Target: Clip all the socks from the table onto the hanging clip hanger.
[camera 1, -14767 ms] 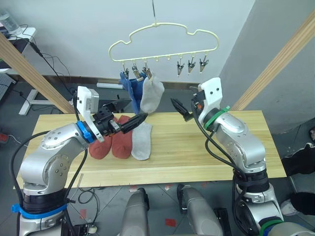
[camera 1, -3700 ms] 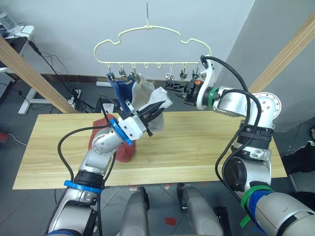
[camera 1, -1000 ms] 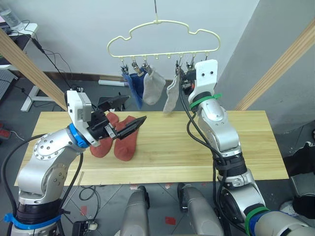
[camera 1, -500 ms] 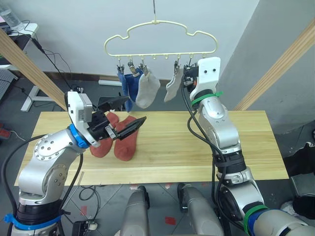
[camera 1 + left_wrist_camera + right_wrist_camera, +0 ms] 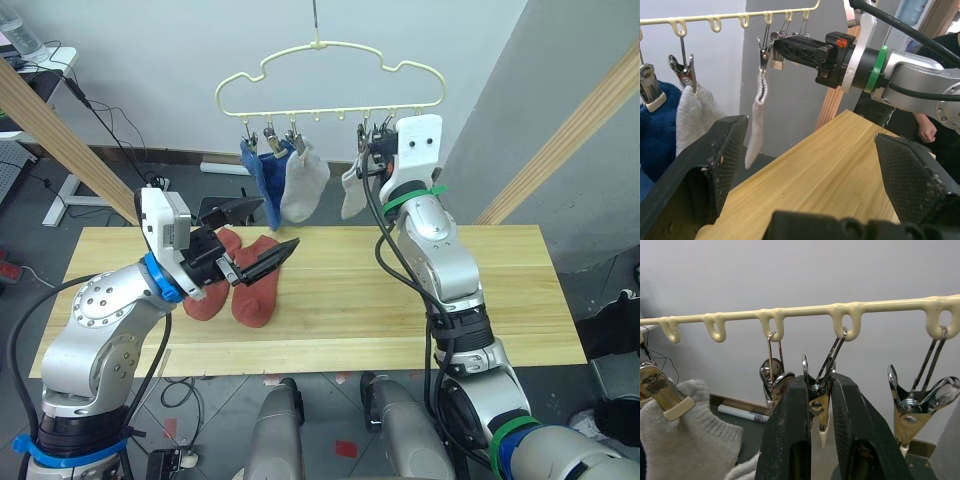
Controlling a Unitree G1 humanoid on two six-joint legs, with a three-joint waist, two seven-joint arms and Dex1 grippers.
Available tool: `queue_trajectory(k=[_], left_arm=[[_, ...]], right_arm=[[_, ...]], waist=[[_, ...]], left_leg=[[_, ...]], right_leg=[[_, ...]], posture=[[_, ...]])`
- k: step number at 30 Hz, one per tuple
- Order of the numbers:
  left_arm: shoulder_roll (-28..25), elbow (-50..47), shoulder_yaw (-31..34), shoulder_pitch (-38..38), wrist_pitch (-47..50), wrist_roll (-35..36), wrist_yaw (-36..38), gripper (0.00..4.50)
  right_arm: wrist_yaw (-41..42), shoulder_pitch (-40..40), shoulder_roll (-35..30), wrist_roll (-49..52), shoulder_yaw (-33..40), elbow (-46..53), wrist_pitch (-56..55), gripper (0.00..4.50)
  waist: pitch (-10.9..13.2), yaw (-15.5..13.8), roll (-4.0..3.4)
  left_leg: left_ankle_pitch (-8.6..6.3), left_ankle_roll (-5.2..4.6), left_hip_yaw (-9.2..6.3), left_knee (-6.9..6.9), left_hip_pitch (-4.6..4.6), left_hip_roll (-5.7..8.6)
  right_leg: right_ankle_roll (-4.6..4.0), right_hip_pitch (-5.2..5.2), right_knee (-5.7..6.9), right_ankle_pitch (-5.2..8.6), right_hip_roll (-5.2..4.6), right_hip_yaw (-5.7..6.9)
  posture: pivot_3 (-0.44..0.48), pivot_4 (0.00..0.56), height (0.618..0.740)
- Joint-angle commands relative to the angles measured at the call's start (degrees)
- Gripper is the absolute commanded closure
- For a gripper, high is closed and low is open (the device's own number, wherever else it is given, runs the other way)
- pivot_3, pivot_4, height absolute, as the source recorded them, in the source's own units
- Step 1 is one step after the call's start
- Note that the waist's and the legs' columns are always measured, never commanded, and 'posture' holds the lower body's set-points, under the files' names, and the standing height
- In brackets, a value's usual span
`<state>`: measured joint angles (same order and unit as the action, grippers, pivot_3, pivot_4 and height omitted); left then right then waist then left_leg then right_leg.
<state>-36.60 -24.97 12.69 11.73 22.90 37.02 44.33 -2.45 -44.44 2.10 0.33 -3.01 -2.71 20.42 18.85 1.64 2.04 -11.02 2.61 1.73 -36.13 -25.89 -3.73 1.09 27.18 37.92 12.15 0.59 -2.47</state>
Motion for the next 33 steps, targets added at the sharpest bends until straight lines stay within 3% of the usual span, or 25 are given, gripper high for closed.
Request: queue_trajectory(k=[1,11,33], left_arm=[[0.33,-2.30,-0.21,-0.34,-1.39,-0.35,-0.10,0.00],[0.60,-1.31,-1.10,0.00,-2.27,-1.48,0.28,0.00],[0.98,-1.40,-1.44,0.18,-3.06,-2.29,0.15,0.00]], right_arm=[[0.62,-0.83,-0.36,0.59,1.05,2.55,-0.07,4.14],[5.26,0.73,-2.95,4.95,3.06,6.22,5.86,4.14],[4.13,-1.53,-2.25,3.69,2.63,1.97,2.08,4.14]], waist=[[0.00,0.00,0.00],[0.00,0.02,0.00],[0.00,0.01,0.00]], left_leg=[[0.00,0.00,0.00,0.00,0.00,0.00],[0.00,0.00,0.00,-0.01,0.00,0.00],[0.00,0.00,0.01,-0.03,0.00,0.00]], right_leg=[[0.00,0.00,0.00,0.00,0.00,0.00],[0.00,0.00,0.01,0.00,0.00,0.00],[0.00,0.00,0.04,0.00,0.00,-0.01]], posture=[[0.052,0.341,0.740],[0.034,0.339,0.740],[0.047,0.329,0.740]])
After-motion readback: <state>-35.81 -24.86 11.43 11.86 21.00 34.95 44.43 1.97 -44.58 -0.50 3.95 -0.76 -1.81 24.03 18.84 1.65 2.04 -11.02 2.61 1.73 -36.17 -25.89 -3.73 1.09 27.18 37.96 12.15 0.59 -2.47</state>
